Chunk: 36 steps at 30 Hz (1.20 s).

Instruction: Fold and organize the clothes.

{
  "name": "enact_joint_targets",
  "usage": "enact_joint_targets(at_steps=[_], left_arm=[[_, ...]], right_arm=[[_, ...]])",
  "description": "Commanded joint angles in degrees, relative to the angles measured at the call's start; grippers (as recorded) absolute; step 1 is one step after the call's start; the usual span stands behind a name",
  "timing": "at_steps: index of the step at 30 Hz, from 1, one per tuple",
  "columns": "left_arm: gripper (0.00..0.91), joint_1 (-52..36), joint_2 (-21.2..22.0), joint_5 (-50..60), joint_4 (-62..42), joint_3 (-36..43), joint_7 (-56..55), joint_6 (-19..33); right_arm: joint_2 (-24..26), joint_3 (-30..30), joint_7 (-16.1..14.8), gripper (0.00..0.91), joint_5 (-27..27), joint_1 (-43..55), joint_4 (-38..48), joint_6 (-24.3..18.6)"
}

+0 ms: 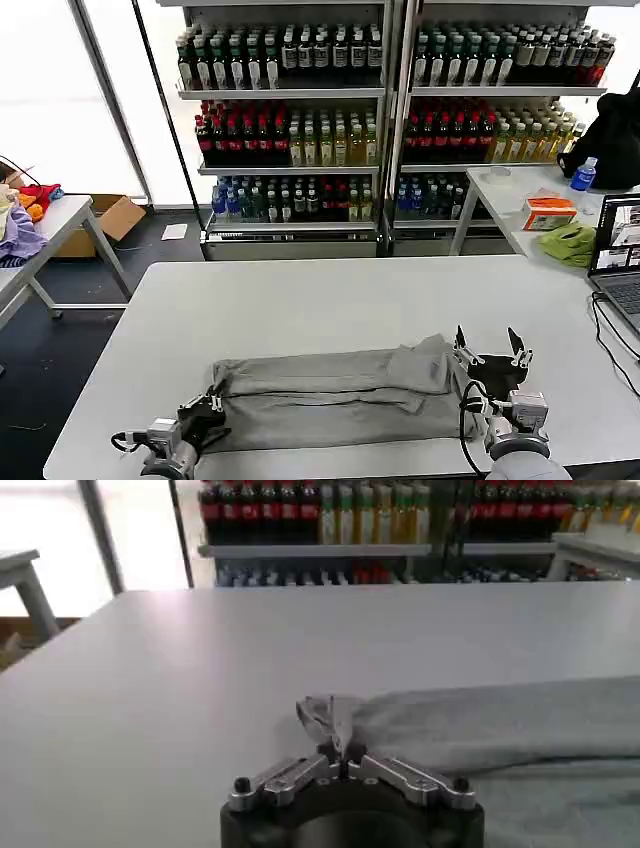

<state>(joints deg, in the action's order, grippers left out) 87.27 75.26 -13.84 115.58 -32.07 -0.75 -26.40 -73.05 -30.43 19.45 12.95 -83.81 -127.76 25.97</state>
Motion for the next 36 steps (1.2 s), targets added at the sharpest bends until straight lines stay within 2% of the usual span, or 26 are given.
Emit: enact_joint_targets(at_steps=[1, 6, 9, 11, 16, 18, 24, 30, 36], left_arm=[[0.000, 0.4, -12.0, -6.2, -0.3, -12.6, 0.4, -0.2], [0.000, 0.0, -23.0, -10.5, -6.5, -24.4, 1.4, 0.3], [0.000, -0.2, -26.3, -12.2, -8.4, -28.7, 1.9, 0.3], [0.000, -0.4, -26.8, -12.4, -8.2, -30.5, 2.0, 0.3], [0.000, 0.1, -24.0, -10.3, -0.5, -27.8, 2.0, -0.1], [0.000, 0.1, -21.2, -7.3, 5.0, -24.1, 2.2, 0.2], [0.000, -0.8, -17.2, -6.3, 14.0, -13.2, 2.2, -2.1], [0.000, -2.0, -11.3, -5.5, 10.7, -1.5, 1.9, -3.7], [0.000, -5.6, -5.6, -5.8, 6.0, 5.0, 0.7, -4.6]], right_arm=[[0.0, 0.0, 0.1, 0.907, 0.4, 1.0, 0.9, 0.0], [0.1, 0.1, 0.1, 0.907, 1.1, 1.7, 1.2, 0.0], [0.0, 0.1, 0.2, 0.907, 1.3, 2.1, 1.5, -0.1], [-0.1, 0.1, 0.2, 0.907, 1.3, 2.4, 1.7, -0.1], [-0.4, 0.4, 0.3, 0.907, 1.3, 3.3, 2.1, 0.0], [-0.5, 0.3, 0.3, 0.907, 1.3, 3.5, 2.2, 0.0], [0.1, -0.4, 0.2, 0.907, 1.3, 3.4, 2.7, -0.2], [-0.3, -1.7, 0.7, 0.907, 1.4, 2.2, 2.0, -0.3], [-1.0, -2.3, 0.8, 0.907, 1.1, 0.4, 1.5, -0.5]])
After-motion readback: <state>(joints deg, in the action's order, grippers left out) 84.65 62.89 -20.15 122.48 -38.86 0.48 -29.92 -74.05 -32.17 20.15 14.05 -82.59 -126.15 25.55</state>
